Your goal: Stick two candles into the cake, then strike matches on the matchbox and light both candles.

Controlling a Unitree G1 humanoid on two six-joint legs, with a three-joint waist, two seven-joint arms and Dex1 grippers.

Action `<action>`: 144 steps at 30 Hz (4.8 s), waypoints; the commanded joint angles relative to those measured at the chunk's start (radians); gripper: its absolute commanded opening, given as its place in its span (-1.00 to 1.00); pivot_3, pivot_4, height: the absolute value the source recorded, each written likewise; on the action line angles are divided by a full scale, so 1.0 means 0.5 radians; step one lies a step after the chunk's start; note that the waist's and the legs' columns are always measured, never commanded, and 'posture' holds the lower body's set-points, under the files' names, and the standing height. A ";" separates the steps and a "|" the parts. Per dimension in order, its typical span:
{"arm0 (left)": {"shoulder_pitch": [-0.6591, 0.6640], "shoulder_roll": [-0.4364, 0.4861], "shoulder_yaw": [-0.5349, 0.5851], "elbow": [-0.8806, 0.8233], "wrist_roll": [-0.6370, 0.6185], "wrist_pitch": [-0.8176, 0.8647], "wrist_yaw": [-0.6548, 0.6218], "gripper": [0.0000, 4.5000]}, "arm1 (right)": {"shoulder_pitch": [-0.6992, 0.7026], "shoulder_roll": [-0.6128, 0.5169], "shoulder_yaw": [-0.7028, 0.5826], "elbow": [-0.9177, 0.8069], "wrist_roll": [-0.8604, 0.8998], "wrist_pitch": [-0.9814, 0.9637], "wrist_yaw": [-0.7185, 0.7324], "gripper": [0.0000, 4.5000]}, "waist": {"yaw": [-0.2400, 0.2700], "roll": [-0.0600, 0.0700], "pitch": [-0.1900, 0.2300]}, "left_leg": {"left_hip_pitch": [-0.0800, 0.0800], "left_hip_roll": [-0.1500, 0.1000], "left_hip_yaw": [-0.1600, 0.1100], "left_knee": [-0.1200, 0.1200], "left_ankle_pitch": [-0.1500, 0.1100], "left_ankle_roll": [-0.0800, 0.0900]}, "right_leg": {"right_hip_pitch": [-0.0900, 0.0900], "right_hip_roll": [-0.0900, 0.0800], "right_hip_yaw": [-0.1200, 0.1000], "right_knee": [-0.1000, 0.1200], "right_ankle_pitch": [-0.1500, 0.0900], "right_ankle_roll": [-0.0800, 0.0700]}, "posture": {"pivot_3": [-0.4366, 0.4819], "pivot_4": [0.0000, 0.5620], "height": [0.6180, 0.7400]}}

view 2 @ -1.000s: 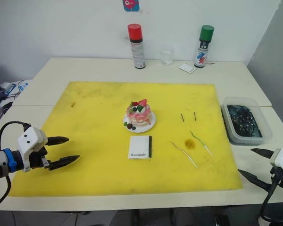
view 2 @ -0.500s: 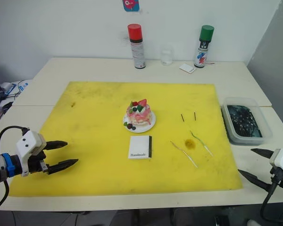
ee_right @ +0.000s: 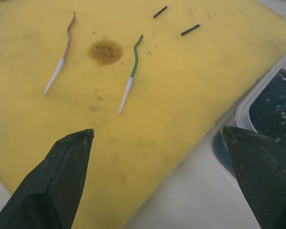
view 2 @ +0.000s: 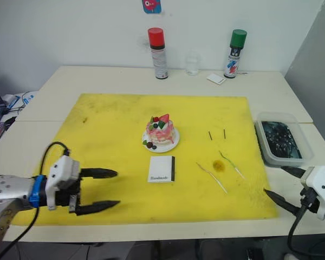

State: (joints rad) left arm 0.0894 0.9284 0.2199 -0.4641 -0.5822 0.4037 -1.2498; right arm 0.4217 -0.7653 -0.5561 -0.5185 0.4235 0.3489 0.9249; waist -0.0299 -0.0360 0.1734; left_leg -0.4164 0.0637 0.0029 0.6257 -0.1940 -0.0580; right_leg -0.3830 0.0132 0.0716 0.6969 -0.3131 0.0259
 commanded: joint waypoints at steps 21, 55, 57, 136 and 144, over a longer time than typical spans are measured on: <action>-0.365 -0.221 -0.325 -0.169 -0.115 -0.024 0.097 0.99 | -0.394 0.345 0.637 -0.193 -0.148 0.654 -0.900 1.00 | -0.004 0.001 0.000 | -0.001 -0.001 0.000 0.004 0.000 0.000 | 0.000 0.003 0.000 0.000 0.001 0.001 | -0.05 -0.47 1.00; -0.763 -0.064 -0.057 0.111 -0.821 1.060 0.466 1.00 | -1.045 0.407 0.313 -0.376 1.115 1.189 -0.914 -0.99 | -0.012 0.001 0.003 | -0.002 0.000 0.000 0.004 0.000 0.001 | -0.003 0.005 -0.001 0.001 0.003 0.005 | -0.05 -0.47 1.00; -1.013 -0.177 -0.002 0.250 -1.097 1.230 0.646 1.00 | -1.226 0.477 0.364 -0.349 1.315 1.231 -1.068 -0.99 | -0.002 -0.001 0.004 | -0.005 -0.001 -0.001 0.004 0.000 0.001 | -0.004 0.005 -0.003 0.000 0.003 0.005 | -0.05 -0.47 1.00; -1.517 -0.802 -0.319 1.160 0.119 -0.152 0.793 -1.00 | -1.985 0.136 1.412 -0.245 0.848 0.955 -1.170 0.99 | 0.002 -0.001 0.005 | -0.031 -0.001 -0.006 0.004 0.000 0.002 | -0.016 0.005 -0.009 -0.020 0.007 0.007 | -0.05 -0.47 1.00; -1.530 -0.801 -0.296 1.297 0.211 -0.197 0.718 -1.00 | -1.959 0.215 1.382 -0.306 0.784 1.041 -1.167 0.99 | 0.002 -0.001 0.005 | -0.033 -0.001 -0.007 0.004 -0.001 0.002 | -0.016 0.005 -0.011 -0.021 0.011 0.000 | -0.05 -0.47 1.00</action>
State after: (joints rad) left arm -0.6604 0.5170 0.0537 0.2016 -0.4757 0.3154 -0.8742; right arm -0.5521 -0.6610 0.1605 -0.6306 0.8215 0.8677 0.3367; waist -0.0291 -0.0362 0.1758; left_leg -0.4330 0.0631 -0.0008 0.6277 -0.1943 -0.0569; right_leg -0.3909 0.0158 0.0656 0.6866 -0.3075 0.0260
